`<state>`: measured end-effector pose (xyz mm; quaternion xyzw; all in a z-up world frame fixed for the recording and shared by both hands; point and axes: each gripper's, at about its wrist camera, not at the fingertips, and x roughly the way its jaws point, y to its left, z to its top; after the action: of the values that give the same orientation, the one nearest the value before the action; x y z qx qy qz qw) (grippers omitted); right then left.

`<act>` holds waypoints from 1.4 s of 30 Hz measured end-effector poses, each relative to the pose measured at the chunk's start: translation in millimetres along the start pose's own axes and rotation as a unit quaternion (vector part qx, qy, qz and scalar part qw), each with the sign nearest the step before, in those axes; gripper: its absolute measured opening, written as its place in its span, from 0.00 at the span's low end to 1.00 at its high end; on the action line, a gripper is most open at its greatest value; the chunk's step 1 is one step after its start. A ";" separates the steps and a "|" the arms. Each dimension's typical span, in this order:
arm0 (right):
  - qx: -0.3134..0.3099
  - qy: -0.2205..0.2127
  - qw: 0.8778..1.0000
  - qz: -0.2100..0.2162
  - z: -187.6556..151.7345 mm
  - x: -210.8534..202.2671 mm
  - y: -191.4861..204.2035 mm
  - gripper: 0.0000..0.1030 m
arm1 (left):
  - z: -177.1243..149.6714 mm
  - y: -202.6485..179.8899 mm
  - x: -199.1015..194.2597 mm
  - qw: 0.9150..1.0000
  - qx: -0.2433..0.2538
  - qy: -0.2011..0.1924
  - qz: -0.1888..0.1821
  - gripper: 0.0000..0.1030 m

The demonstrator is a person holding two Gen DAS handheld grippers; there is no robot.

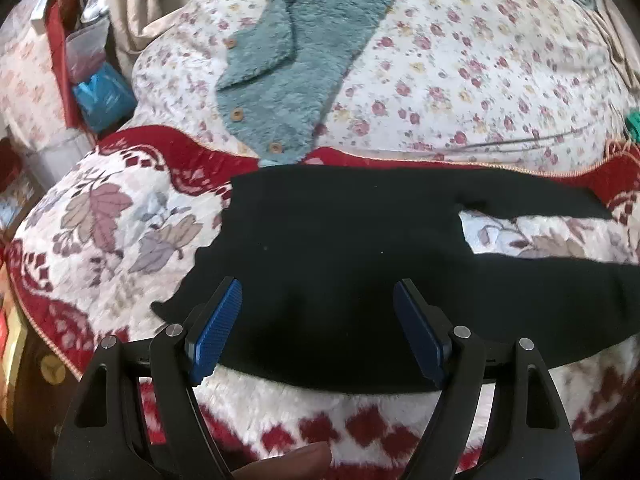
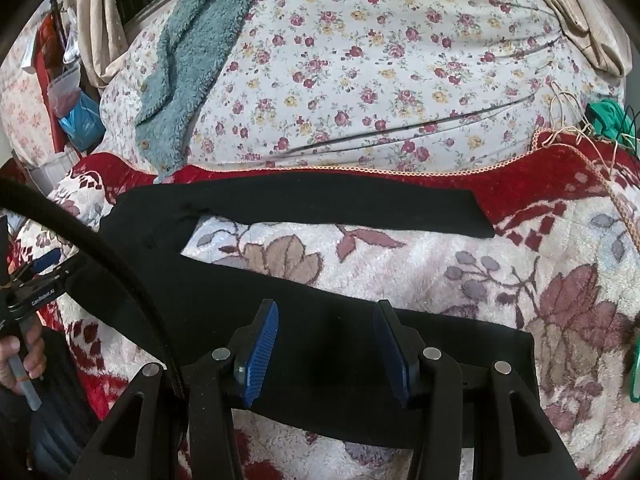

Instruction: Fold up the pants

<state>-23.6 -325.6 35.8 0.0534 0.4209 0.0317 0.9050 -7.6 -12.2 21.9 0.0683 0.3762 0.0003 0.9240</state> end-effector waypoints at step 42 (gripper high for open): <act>-0.002 -0.019 0.999 -0.048 -0.8 -6.4 -0.1 0.46 | 32.7 -19.9 37.1 0.987 -0.084 0.098 -0.096 0.76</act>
<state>-28.4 -326.3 40.2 0.0318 0.4057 -0.0118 0.9134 40.8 -34.1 16.8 -0.0470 0.4685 -0.0504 0.8808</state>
